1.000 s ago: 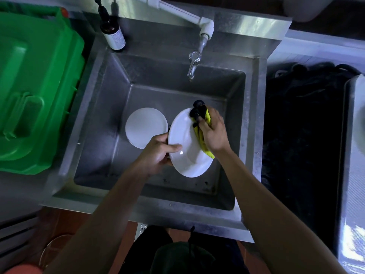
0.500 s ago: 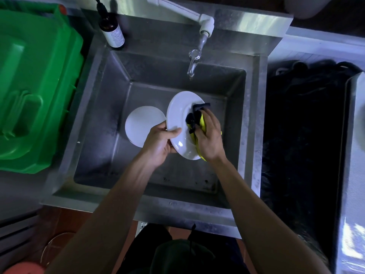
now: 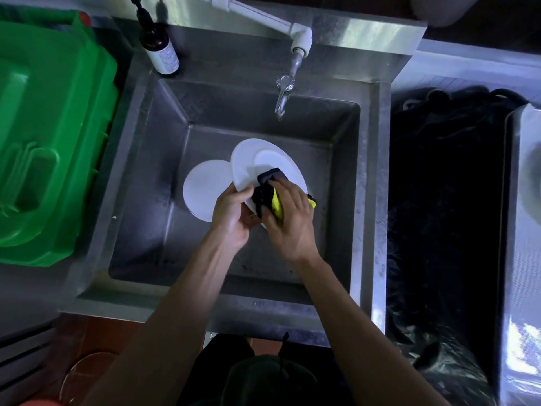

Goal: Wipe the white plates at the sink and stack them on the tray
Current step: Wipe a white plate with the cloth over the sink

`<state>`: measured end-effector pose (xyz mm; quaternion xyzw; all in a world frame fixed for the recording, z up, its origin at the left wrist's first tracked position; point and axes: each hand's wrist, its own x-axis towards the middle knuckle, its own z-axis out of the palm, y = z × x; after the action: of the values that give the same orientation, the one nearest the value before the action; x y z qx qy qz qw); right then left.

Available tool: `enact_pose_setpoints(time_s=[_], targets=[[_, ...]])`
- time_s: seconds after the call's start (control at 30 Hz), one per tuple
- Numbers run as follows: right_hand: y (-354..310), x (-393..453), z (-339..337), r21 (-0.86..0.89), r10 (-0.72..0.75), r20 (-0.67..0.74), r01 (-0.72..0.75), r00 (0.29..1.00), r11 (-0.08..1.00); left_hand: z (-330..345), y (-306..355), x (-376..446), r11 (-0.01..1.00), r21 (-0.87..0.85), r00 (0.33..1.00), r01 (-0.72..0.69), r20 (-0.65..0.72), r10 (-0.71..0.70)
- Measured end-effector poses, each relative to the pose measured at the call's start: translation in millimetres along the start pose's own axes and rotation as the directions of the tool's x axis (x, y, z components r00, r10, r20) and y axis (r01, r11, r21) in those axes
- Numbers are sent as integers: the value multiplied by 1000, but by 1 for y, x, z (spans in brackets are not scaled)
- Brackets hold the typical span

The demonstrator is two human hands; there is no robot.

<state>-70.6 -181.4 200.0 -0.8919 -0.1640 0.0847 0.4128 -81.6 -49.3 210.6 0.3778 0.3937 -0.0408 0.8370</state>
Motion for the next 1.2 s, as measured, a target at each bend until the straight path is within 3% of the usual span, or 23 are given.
enact_pose_setpoints(time_s=[0.13, 0.4, 0.57, 0.93, 1.1, 1.2], targets=[[2, -13, 10, -28, 72, -41, -73, 997, 997, -6, -3, 0, 991, -134, 1000, 1, 1, -1], [6, -9, 6, 237, 302, -138, -265, 943, 935, -32, 8, -1, 981, -192, 997, 33, 68, -21], [9, 14, -5, 310, 391, -136, -336, 910, 889, -49, 23, 3, 992, -106, 985, 69, 164, -51], [11, 49, -5, 180, 446, -90, -426, 891, 887, -80, 45, 8, 979, 186, 951, 81, 278, -132], [2, 58, -1, -18, 353, -50, -354, 934, 935, -77, 53, 9, 915, 400, 942, 41, 290, -169], [-7, 57, -1, -19, 326, -77, -329, 942, 944, -69, 54, 8, 858, 513, 945, -33, 295, -140]])
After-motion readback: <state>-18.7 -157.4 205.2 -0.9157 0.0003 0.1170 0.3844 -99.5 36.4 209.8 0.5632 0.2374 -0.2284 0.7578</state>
